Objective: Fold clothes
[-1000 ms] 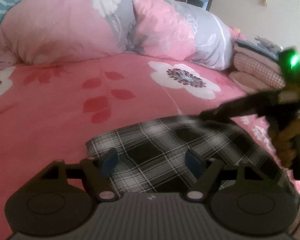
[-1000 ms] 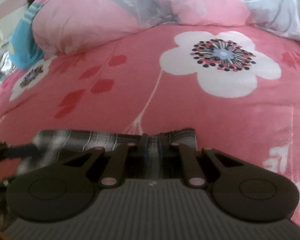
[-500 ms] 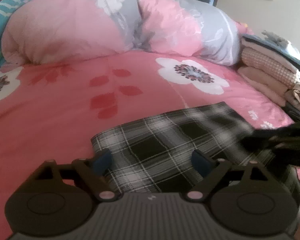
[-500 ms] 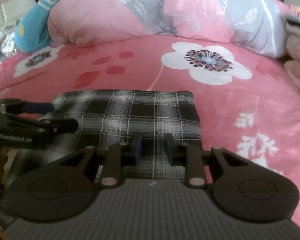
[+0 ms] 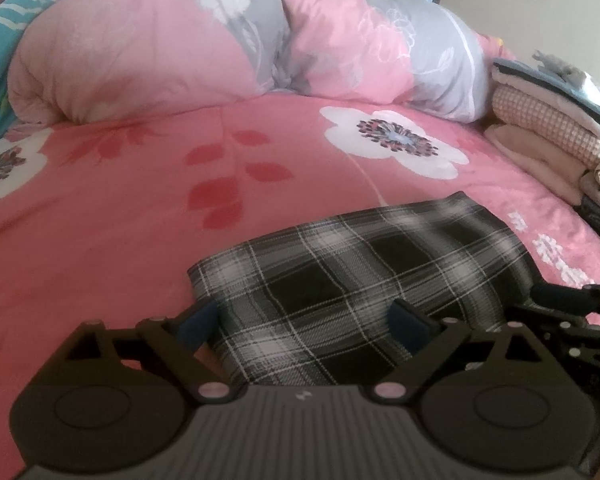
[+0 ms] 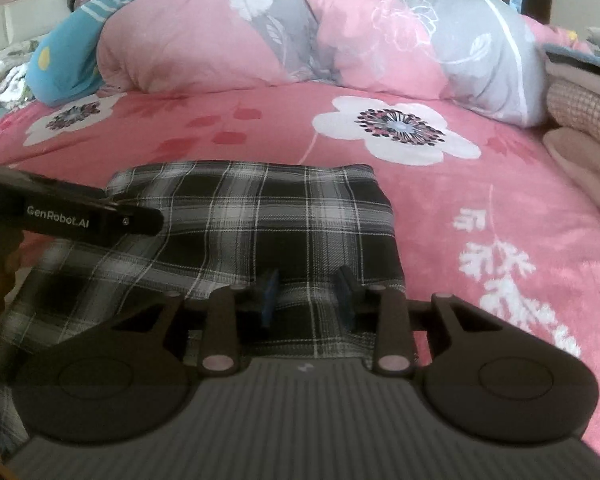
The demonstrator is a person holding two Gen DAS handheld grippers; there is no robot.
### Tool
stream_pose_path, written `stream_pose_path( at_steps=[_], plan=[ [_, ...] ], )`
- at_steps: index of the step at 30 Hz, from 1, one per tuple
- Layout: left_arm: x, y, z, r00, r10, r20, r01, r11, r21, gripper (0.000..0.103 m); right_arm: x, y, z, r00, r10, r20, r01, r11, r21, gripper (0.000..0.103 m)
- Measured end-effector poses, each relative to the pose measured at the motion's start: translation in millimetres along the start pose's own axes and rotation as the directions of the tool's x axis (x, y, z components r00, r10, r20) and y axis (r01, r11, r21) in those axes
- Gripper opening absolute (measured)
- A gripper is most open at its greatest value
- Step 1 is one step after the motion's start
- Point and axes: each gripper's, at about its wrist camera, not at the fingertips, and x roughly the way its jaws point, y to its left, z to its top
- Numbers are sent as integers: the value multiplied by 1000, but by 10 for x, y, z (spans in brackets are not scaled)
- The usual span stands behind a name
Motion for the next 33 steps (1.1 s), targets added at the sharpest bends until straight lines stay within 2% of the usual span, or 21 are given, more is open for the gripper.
stream_pose_path(
  at_steps=[1,2,3,7,8,9,11,12,14,17,33],
  plan=[
    [-1,-1,-2,1000,1,0,-1,1000,1,95,2,3,-2,1000,-6,3,6,1000,-7,35],
    [-1,-1,-5,1000,1,0,-1,1000,2,95,-17,0,-19,1000,-27,6,27,1000,-2,47],
    [-1,-1,-8,1000,2,0,-2,1000,2,95,-36,-3,-32,999,-48,9,48,999,3,54],
    [4,-17,-20,1000,7,1,-7,1000,6,97,-213,34,-20,998,-32,55,31,999,9,62],
    [6,-22,-22,1000,9,1,-9,1000,7,97,-264,49,-21,997,-21,75,20,1000,6,70],
    [4,-25,-24,1000,10,1,-10,1000,8,97,-304,66,-25,996,-9,89,8,1000,1,84],
    [4,-33,-29,1000,13,-3,-13,1000,9,98,-202,108,-113,999,22,25,-22,1000,-16,94],
    [5,-32,-30,1000,14,-4,-14,1000,9,98,-151,128,-172,999,33,-4,-33,999,-20,95],
    [8,-30,-32,1000,17,-9,-17,1000,6,100,-165,133,-225,999,22,33,-22,1000,-9,96],
    [8,-16,-29,1000,19,-20,-19,1000,-4,101,-140,99,-200,1000,19,16,-20,999,34,102],
    [34,38,-16,998,13,-59,-18,996,-83,103,-157,22,-187,999,40,-29,-36,992,123,102]
  ],
)
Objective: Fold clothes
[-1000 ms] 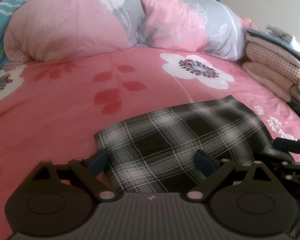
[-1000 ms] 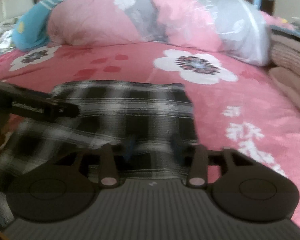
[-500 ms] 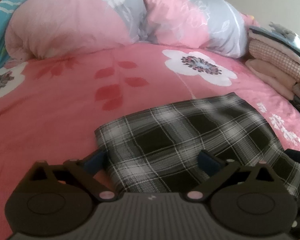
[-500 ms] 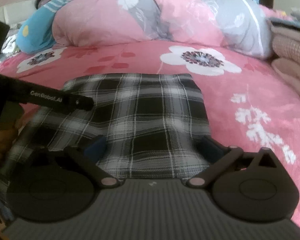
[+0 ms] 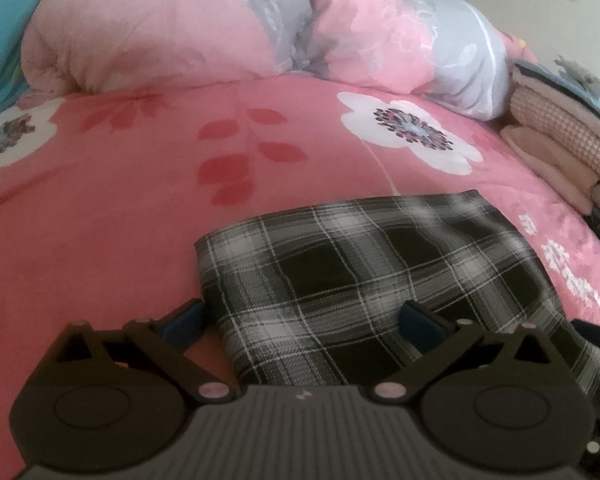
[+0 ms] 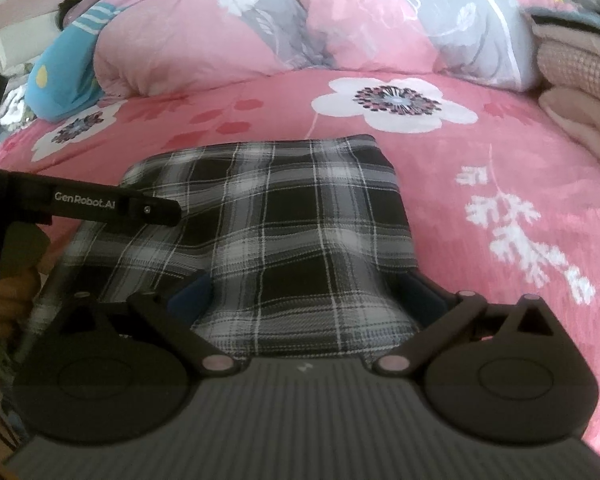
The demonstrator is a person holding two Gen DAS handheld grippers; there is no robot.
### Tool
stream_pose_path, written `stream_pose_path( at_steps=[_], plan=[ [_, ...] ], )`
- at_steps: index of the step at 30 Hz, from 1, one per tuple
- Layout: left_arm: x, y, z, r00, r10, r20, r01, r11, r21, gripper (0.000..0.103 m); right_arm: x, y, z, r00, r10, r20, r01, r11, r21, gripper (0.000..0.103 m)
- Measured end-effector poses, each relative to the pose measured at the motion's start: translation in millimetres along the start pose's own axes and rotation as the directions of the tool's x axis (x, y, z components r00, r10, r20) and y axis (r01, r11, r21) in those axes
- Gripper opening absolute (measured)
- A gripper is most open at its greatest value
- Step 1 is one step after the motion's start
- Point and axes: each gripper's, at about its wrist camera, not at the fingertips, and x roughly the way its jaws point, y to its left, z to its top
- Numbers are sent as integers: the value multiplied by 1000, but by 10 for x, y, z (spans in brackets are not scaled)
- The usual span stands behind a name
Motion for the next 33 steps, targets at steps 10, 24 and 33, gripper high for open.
stream_pose_path(
  at_steps=[10,24,33],
  plan=[
    [-27,-8,-99,999,7,49,-7,1000,7,103,-59,-79,-1,1000,28,-11,-27,999,36,102],
    [-791,-67,-493,989,108,99,-95,988,-122,103,-160,-283,-156,990,127,66,-132,989,66,102],
    [-879,-131,-836,992,110,66,-100,984,-144,103,-150,-514,-265,970,216,112,-233,959,164,102]
  ],
)
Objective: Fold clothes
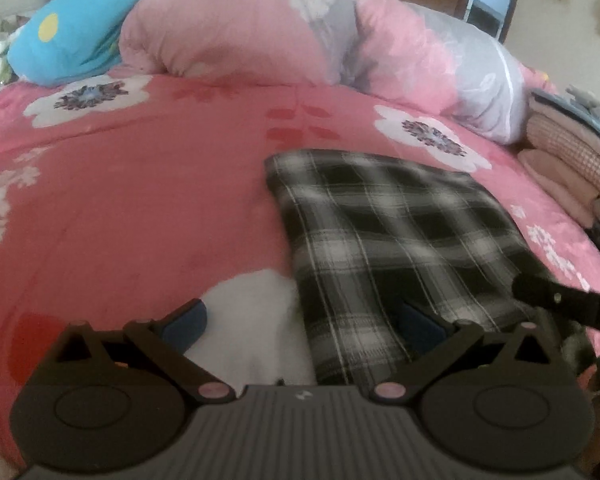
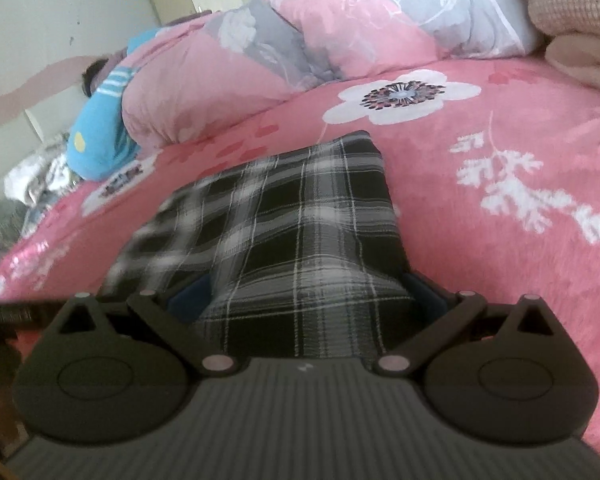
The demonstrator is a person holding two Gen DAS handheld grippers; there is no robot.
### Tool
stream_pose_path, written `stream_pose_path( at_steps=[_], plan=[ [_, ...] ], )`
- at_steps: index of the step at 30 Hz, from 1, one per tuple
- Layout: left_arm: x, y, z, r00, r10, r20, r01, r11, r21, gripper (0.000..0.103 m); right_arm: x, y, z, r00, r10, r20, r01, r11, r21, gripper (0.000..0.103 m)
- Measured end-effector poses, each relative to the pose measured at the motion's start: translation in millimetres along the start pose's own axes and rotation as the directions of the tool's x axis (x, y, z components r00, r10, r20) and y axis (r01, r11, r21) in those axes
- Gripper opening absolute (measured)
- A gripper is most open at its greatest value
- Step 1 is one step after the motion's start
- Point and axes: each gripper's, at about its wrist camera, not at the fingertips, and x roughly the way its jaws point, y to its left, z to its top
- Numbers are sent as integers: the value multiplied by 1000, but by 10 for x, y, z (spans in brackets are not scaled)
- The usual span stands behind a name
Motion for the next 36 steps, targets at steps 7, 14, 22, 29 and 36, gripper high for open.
stream_pose_path(
  at_steps=[7,14,22,29,36],
  plan=[
    [-6,65,-3,999,-37,-16,37,999,-36,103,-20,-116,-11,999,51,19,-52,997,65,102],
    [-9,84,-3,998,-52,-27,51,998,-26,103,-28,-184,-14,997,77,30,-80,991,108,102],
    [-12,112,7,997,-69,-38,68,997,-26,103,-30,-179,-20,997,78,29,-81,991,110,102],
    [-94,118,2,997,-75,-6,75,996,-41,103,-30,-199,-14,996,85,24,-87,990,115,102],
    [-197,280,52,990,-105,92,114,989,-97,97,-25,-195,-6,996,83,18,-84,990,115,102]
  ],
)
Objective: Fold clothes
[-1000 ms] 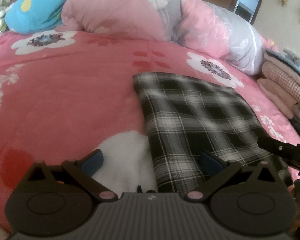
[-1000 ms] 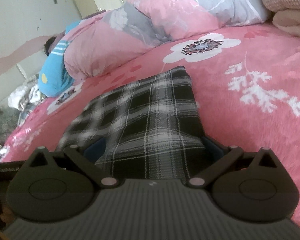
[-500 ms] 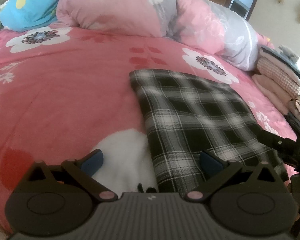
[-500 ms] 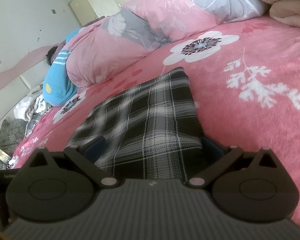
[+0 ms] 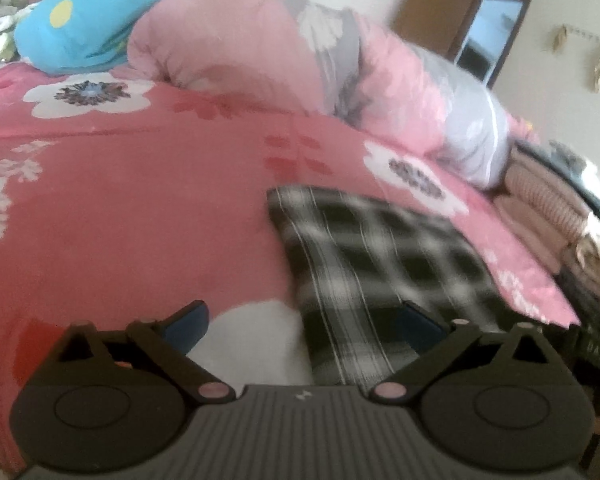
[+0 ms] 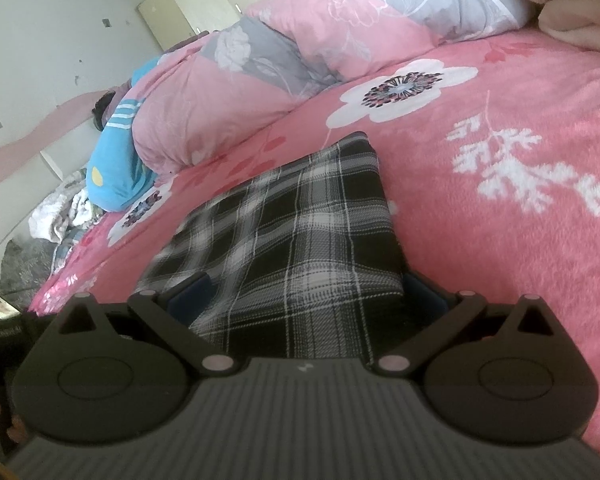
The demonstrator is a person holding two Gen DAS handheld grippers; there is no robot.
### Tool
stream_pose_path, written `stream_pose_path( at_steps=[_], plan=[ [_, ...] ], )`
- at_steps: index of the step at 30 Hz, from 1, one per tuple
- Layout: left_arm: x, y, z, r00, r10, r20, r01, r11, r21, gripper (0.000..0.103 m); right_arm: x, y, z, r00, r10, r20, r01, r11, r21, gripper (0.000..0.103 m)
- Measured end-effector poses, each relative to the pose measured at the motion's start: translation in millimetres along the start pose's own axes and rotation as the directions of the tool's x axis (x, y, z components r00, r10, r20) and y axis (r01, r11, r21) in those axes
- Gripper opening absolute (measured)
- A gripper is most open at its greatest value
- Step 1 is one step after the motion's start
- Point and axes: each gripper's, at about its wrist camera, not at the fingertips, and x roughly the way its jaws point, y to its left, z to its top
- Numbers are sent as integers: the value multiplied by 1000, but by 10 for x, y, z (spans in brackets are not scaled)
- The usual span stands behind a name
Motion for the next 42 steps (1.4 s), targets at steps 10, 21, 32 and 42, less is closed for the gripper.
stream_pose_path(
  at_steps=[10,21,32,42],
  plan=[
    [133,190,77,992,-128,-11,127,991,-36,65,-17,-230,111,995,96,-16,-92,983,160,102],
    [481,286,147,964,-257,-66,251,964,-86,57,95,-407,356,972,206,-111,-178,959,223,101],
    [825,361,366,939,-331,-94,315,938,-147,54,614,-462,687,941,249,-231,-208,960,186,97],
    [994,312,440,932,-348,-99,333,932,-140,54,1116,-469,934,898,322,-300,-283,945,166,97]
  ],
)
